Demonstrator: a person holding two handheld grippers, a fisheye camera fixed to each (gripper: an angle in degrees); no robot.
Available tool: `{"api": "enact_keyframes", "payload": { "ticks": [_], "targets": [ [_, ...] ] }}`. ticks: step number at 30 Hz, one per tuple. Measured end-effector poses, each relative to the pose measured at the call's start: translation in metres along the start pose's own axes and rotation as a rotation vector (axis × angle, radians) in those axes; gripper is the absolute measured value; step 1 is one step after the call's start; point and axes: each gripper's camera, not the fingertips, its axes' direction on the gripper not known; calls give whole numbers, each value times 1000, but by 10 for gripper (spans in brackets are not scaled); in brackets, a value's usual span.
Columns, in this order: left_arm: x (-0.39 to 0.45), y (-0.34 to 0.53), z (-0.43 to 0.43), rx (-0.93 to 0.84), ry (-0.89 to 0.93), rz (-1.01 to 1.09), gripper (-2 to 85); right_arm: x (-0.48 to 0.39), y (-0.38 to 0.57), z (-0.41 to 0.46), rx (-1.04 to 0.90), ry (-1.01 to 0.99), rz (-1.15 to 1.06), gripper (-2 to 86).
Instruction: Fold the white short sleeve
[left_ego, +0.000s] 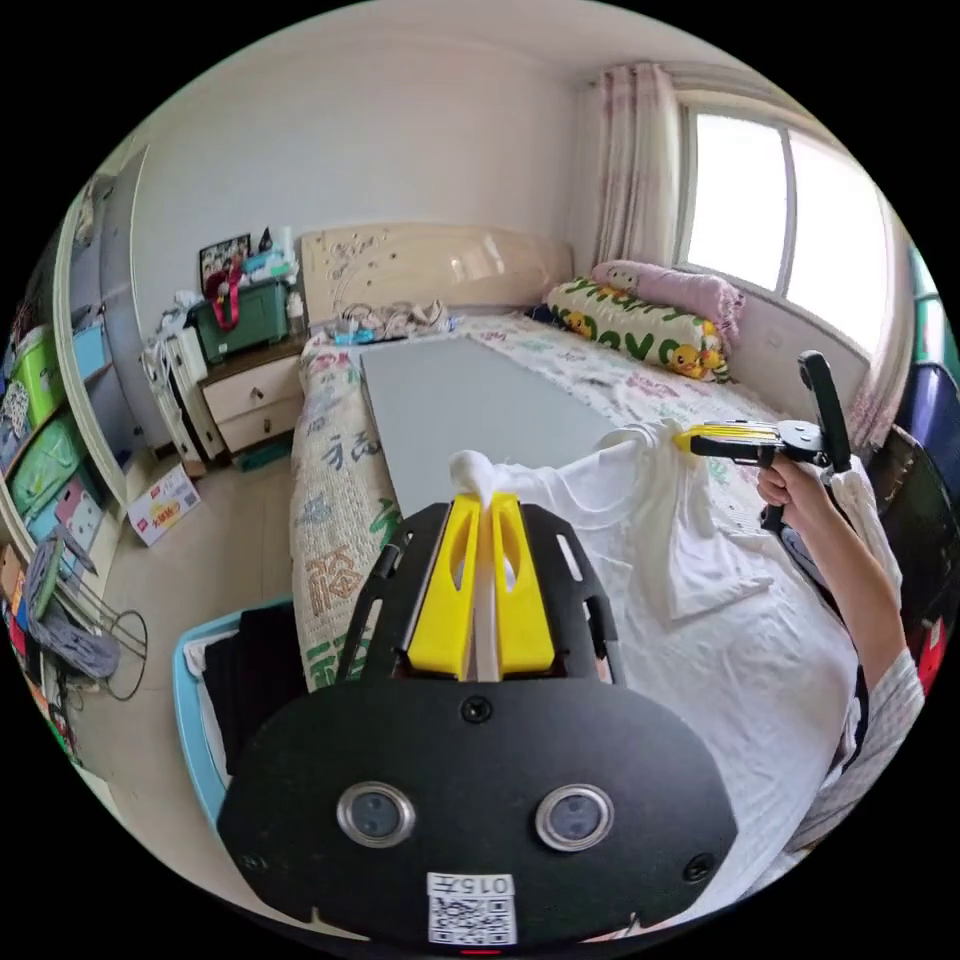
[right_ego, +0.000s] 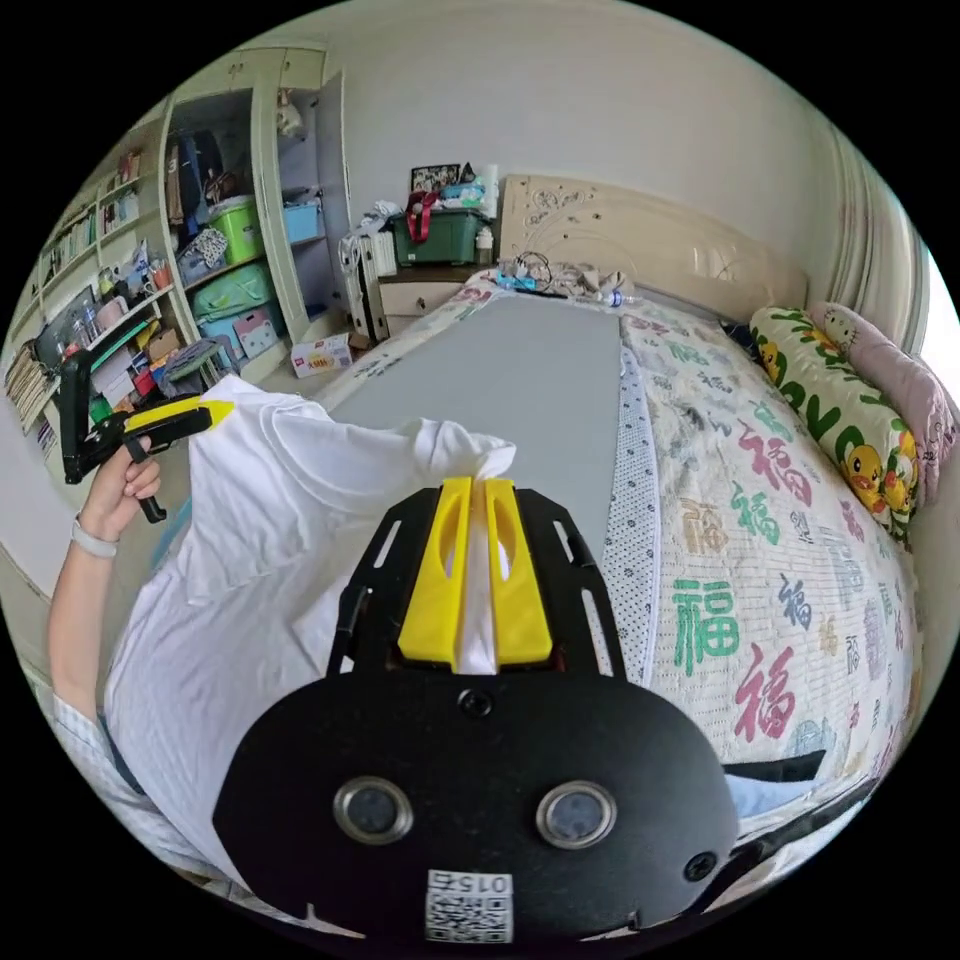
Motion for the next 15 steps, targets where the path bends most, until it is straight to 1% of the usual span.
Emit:
{"api": "enact_keyframes", "payload": {
  "ticks": [1, 3, 4, 6, 7, 8, 9, 10, 11, 12, 14, 15],
  "targets": [
    [8, -3, -21, 26, 7, 26, 10, -1, 10, -16, 29, -11, -11, 35],
    [44, 0, -112, 127, 41, 116, 10, -8, 62, -82, 127, -73, -71, 33],
    [53, 4, -136, 153, 57, 138, 10, -10, 78, -99, 148, -88, -87, 33],
    [96, 38, -225, 222, 128, 227, 9, -15, 157, -158, 199, -143, -156, 32],
    [107, 50, -244, 234, 150, 248, 9, -16, 180, -170, 208, -162, -174, 32],
    [129, 79, -279, 235, 209, 294, 9, -16, 226, -189, 213, -207, -208, 31],
    [152, 112, -307, 226, 274, 355, 9, -14, 273, -200, 196, -260, -231, 30],
    [164, 130, -318, 217, 300, 388, 9, -12, 296, -202, 179, -286, -233, 30],
    [188, 166, -338, 200, 330, 463, 9, -9, 338, -200, 120, -341, -237, 30],
    [209, 198, -351, 188, 331, 522, 9, -5, 375, -193, 53, -385, -217, 26],
    [235, 232, -360, 143, 289, 571, 9, 3, 421, -181, -2, -425, -169, 12],
    [246, 242, -362, 108, 256, 579, 9, 9, 446, -175, 2, -422, -141, 3]
  ]
}}
